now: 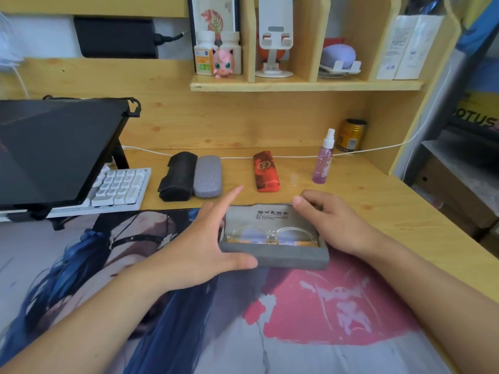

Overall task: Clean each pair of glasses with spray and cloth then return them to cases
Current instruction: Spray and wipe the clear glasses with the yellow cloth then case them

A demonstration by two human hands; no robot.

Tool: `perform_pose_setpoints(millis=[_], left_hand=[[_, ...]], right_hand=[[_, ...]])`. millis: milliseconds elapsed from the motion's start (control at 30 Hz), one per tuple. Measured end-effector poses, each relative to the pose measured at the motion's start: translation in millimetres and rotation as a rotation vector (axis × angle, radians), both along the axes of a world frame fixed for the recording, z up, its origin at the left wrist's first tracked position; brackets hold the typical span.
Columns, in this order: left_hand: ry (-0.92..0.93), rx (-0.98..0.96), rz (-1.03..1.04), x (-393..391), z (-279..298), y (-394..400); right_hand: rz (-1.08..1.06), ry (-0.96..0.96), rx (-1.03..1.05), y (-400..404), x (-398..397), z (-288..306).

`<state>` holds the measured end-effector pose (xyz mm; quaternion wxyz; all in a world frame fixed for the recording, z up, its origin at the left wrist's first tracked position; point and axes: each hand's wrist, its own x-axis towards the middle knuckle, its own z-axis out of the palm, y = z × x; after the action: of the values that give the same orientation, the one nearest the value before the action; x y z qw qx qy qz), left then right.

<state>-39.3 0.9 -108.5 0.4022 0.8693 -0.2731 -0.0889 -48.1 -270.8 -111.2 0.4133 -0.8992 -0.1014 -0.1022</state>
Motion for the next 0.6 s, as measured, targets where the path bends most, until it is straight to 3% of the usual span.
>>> perform_pose_setpoints(millis=[100, 233, 333, 400, 600], left_hand=[[-0.045, 0.044, -0.026, -6.0, -3.7, 6.7], [-0.037, 0.053, -0.034, -1.4, -3.8, 9.0], [-0.024, 0.101, -0.063, 1.6, -5.9, 10.4], [-0.043, 0.151, -0.075, 1.1, -6.8, 10.3], [-0.055, 0.172, -0.062, 0.4, -6.9, 7.5]], right_hand=[[-0.021, -0.008, 0.059, 3.1, 3.2, 0.7], [-0.070, 0.005, -0.017, 4.9, 11.6, -3.3], [-0.085, -0.120, -0.090, 3.7, 8.6, 1.9], [-0.011, -0.216, -0.177, 1.1, -0.9, 12.6], [0.193, -0.156, -0.376, 19.2, -19.5, 25.9]])
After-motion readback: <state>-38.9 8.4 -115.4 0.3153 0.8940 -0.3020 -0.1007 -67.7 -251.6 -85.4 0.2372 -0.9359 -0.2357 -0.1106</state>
